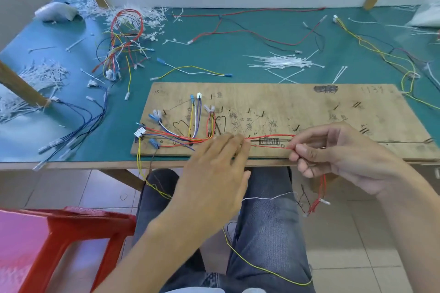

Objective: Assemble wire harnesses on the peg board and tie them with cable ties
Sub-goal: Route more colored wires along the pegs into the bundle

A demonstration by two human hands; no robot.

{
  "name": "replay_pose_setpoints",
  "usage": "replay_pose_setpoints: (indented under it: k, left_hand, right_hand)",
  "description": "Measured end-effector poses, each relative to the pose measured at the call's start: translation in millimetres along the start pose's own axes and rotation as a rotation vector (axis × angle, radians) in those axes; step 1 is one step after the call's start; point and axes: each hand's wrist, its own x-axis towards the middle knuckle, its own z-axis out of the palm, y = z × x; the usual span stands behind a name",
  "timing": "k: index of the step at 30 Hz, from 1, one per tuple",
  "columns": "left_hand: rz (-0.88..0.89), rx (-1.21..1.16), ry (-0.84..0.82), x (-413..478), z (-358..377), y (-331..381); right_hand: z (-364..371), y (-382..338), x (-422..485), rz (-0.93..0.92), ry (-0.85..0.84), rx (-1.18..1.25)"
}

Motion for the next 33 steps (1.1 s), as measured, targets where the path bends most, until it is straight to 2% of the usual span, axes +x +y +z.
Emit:
replay_pose_setpoints:
  k: [3, 11, 18, 22, 29, 33]
  left_hand:
    - [-0.016, 0.043, -0.021, -1, 14, -3]
    - [-0.03, 0.098, 0.024, 1, 40, 4]
    - [0.023, 0.159, 0.062, 0, 52, 1]
    - [0.033, 0.186, 0.066, 0, 56, 1]
    - [0.028, 0.17, 0.037, 5, 60, 0]
    - [0.044, 0.165, 0.045, 6, 61, -4]
  right_hand:
    - [-6, -1, 1, 0.001, -0.02, 0.042]
    - [17, -8, 21, -0.082, 0.255, -0.034]
    - [21, -20, 59, -0.077, 0.376, -0.303]
    - [18, -31, 75, -0.029, 0.355, -0.361]
    - [16, -40, 92, 0.059, 0.298, -0.183]
    - [12, -46, 100, 0.097, 0.23, -0.193]
